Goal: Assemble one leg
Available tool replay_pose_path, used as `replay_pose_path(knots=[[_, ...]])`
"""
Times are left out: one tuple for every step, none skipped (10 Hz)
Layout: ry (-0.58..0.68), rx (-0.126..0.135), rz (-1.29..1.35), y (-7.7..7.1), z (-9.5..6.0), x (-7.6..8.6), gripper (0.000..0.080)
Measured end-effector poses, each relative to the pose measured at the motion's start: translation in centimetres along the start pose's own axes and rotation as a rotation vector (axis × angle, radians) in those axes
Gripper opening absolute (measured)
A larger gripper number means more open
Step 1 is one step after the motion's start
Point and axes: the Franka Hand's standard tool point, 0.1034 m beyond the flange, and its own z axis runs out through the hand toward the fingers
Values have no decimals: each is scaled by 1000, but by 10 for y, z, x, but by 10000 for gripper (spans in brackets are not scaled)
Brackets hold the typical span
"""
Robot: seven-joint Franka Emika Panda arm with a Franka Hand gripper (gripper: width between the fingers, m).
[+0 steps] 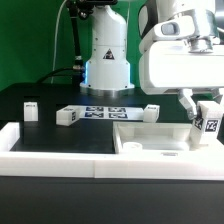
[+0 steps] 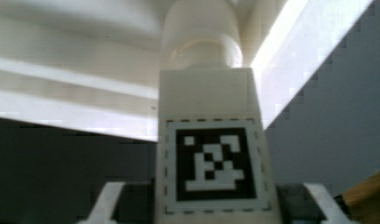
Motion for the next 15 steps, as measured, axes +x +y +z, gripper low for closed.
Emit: replay_pose_path(knots=[[13,-4,3,1,-2,-4,294],[16,-5,4,1,-3,-9,294],[19,-5,4,0,-5,-13,294],[13,-4,4,-1,-6,-14,294],[-8,-1,4,-1,-5,-13,294],[-24,2,5,-1,-4,-15,370],[-29,3,5,-1,-4,-16,370],[-32,3,5,-2,-3,-16,550],[-32,3,5,-2,-3,-16,618],[-32,3,5,-2,-3,-16,618],[-32,3,5,-2,-3,-16,644],[-32,3,4,-2,-3,-16,648],[-33,3,4,-1,-3,-17,648],[-61,4,-23,4,-7,-17,649],[-75,3,-34,9,-15,-10,649]])
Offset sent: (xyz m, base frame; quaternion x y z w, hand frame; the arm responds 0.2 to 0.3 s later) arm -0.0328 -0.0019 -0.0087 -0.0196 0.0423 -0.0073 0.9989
